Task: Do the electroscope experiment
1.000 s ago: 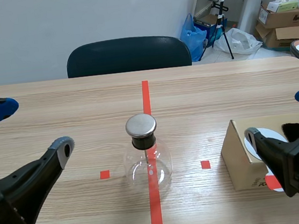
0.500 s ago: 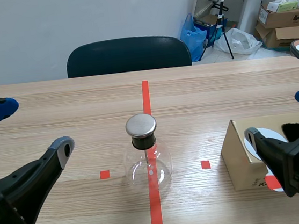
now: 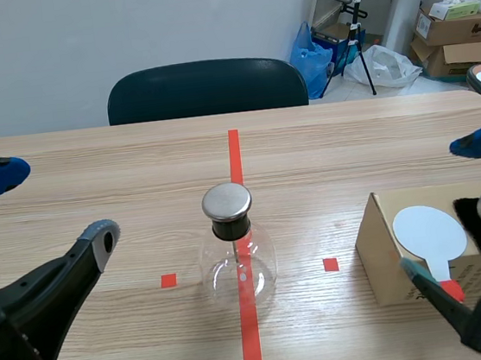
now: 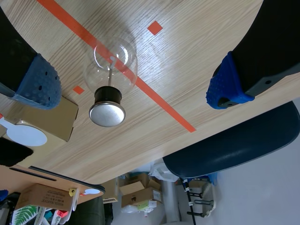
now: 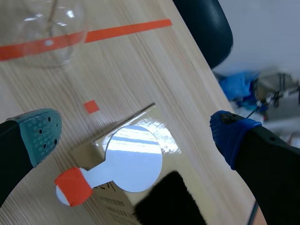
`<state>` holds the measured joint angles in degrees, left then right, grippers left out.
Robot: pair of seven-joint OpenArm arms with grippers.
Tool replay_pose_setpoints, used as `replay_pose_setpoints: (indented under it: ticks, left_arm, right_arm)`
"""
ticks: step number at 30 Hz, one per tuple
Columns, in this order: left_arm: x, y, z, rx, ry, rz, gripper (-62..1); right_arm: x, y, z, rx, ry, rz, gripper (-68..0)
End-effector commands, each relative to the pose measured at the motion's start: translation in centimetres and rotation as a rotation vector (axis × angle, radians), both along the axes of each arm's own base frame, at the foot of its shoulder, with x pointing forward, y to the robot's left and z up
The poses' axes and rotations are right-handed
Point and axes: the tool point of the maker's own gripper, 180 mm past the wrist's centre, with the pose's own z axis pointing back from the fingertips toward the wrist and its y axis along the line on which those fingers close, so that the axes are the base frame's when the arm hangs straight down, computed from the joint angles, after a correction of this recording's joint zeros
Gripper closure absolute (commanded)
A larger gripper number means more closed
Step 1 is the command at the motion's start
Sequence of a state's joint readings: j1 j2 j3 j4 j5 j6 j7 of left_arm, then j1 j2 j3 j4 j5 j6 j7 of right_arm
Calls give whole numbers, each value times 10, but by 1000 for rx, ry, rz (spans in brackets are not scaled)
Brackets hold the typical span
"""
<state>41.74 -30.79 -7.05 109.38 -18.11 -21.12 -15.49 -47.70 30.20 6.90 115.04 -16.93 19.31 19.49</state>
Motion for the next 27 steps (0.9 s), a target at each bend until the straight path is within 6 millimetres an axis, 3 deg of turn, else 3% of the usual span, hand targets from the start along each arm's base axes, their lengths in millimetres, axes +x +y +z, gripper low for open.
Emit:
replay_pose_setpoints:
  ticks: [1, 14, 21, 27]
  left_arm:
    - [1, -3, 11, -22, -33, -6, -623]
    - [1, -3, 11, -22, -33, -5, -623]
    - [1, -3, 11, -22, -33, -5, -623]
    - [1, -3, 11, -22, -33, -6, -623]
  right_arm:
    - [-10, 7, 1, -39, -13, 57, -679]
    - [-40, 12, -26, -446, -230, 57, -679]
    - [-55, 22, -47, -467, -343, 29, -679]
    - [-58, 16, -65, -506, -426, -47, -679]
